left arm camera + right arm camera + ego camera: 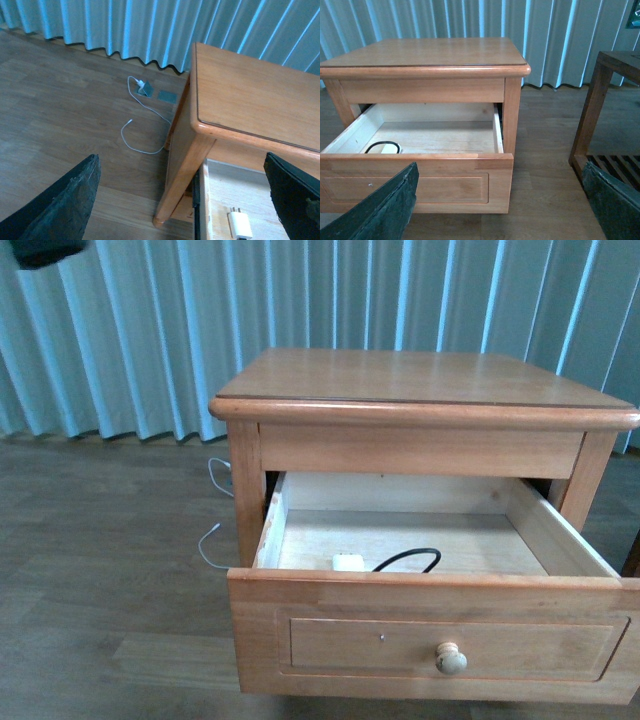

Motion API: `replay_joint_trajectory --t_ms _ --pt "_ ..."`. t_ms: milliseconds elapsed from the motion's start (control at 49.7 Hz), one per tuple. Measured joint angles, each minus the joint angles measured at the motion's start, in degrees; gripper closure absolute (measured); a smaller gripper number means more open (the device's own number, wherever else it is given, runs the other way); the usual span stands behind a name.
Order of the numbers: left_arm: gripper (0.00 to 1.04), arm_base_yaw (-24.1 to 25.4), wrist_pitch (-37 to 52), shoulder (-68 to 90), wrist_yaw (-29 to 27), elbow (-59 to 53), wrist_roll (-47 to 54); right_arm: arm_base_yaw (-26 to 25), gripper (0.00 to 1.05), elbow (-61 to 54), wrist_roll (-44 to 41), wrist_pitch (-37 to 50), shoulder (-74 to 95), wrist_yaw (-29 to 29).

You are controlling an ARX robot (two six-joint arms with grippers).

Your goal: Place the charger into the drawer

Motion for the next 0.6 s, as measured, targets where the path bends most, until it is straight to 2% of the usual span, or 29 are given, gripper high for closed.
replay_joint_trajectory --t_ms 201,322,423,604 --pt "0.06 2.97 -7.56 -18.23 -0.72 -9.88 0.11 0.0 0.08 0.0 -0.02 0.0 0.0 0.02" --pt "0.06 4.33 -14.53 -30.62 -3.52 -15.26 -0.04 0.0 0.08 0.0 -0.02 0.0 0.0 0.02" --pt "0.06 3.23 -19.8 -39.56 -6.36 -19.12 -0.26 0.0 0.08 0.0 0.0 0.0 0.0 0.02" --pt "0.06 1.6 -23.3 -50.36 -9.68 -24.68 -0.72 0.0 0.08 0.0 0.0 0.0 0.0 0.02"
